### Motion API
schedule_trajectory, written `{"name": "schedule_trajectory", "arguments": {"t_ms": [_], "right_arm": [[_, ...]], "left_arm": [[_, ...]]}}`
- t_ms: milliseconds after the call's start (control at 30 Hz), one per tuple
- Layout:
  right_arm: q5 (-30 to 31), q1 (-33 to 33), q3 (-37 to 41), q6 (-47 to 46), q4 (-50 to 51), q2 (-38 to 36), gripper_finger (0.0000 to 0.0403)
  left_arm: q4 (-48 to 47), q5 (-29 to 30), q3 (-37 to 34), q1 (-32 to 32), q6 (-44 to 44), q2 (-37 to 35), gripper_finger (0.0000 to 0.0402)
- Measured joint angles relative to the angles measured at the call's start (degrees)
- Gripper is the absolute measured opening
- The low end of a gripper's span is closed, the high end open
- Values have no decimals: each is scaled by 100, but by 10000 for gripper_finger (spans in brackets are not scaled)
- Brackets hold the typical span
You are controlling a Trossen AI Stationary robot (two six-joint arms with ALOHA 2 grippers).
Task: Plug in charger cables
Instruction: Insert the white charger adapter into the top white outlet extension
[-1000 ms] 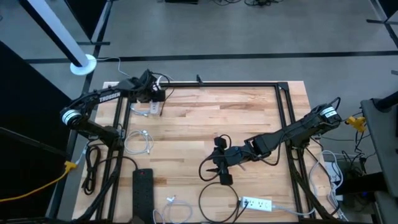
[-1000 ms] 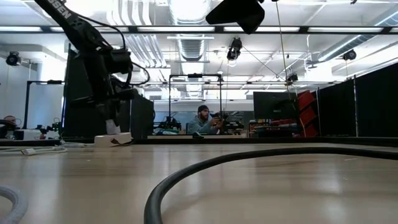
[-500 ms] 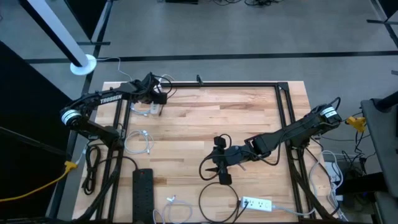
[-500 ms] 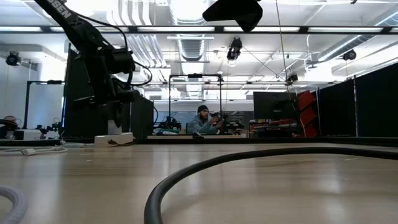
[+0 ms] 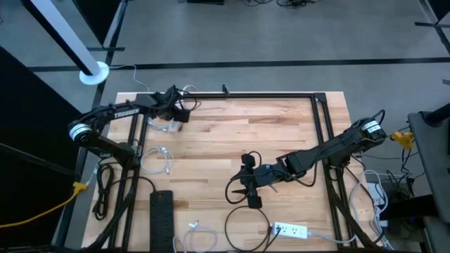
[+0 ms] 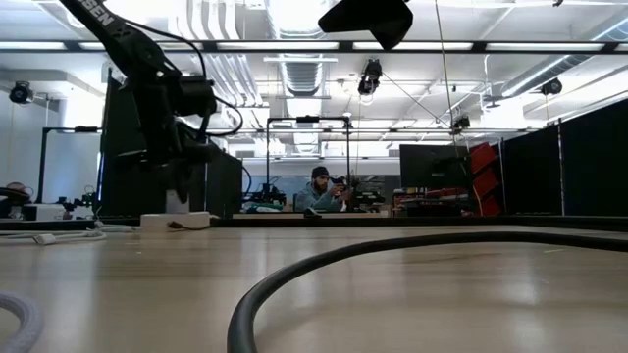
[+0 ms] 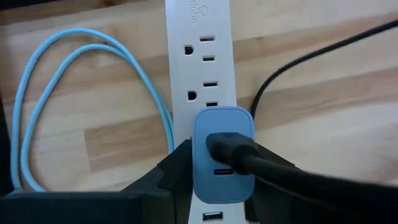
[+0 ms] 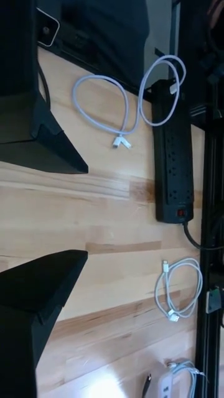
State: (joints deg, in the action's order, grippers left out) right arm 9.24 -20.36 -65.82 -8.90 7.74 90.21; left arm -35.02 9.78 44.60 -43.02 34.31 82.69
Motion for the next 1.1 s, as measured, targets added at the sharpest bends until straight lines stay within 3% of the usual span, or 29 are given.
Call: {"name": "schedule_trajectory", "arguments": {"t_ms": [567,967,1100], "right_arm": [[127,26,0,254,-123,0,196],[130,26,2,357,-122,0,197],[131,39,2,369,-122,0,197]], "left_arm": [[168,3,-11,1141,11,107,116],[350,-16,90,1190,-814,282,116],[198,-187,193,1222,-1085,344,186]]}}
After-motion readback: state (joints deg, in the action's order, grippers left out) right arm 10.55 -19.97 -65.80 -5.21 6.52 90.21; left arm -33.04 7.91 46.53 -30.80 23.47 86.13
